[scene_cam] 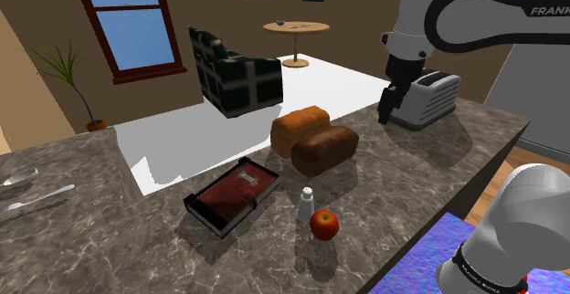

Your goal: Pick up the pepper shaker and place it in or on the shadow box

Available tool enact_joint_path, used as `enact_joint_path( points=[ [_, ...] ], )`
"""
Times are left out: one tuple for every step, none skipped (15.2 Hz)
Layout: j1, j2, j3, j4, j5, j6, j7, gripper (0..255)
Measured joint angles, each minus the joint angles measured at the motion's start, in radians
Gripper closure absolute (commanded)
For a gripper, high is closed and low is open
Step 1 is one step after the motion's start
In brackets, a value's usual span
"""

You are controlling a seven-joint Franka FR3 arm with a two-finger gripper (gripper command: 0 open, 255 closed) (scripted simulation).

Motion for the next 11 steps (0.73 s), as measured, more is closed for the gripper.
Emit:
enact_joint_path(
  points=[
    [0.0,0.0,0.0,0.0,0.0,0.0,0.0,0],
    [0.002,0.007,0.008,-0.002,0.005,0.007,0.011,0],
    [0.006,0.015,0.023,-0.013,0.014,0.021,0.031,0],
    [0.01,0.03,0.038,-0.016,0.023,0.035,0.052,0],
    [0.015,0.042,0.056,-0.024,0.035,0.05,0.078,0],
    [0.022,0.056,0.079,-0.031,0.048,0.066,0.108,0],
    [0.024,0.073,0.093,-0.041,0.056,0.088,0.128,0],
    [0.029,0.095,0.113,-0.045,0.067,0.109,0.156,0],
    [0.034,0.119,0.133,-0.048,0.077,0.131,0.183,0],
    [0.036,0.138,0.149,-0.045,0.084,0.143,0.205,0],
    [0.038,0.174,0.169,-0.036,0.092,0.166,0.232,0]
  ],
)
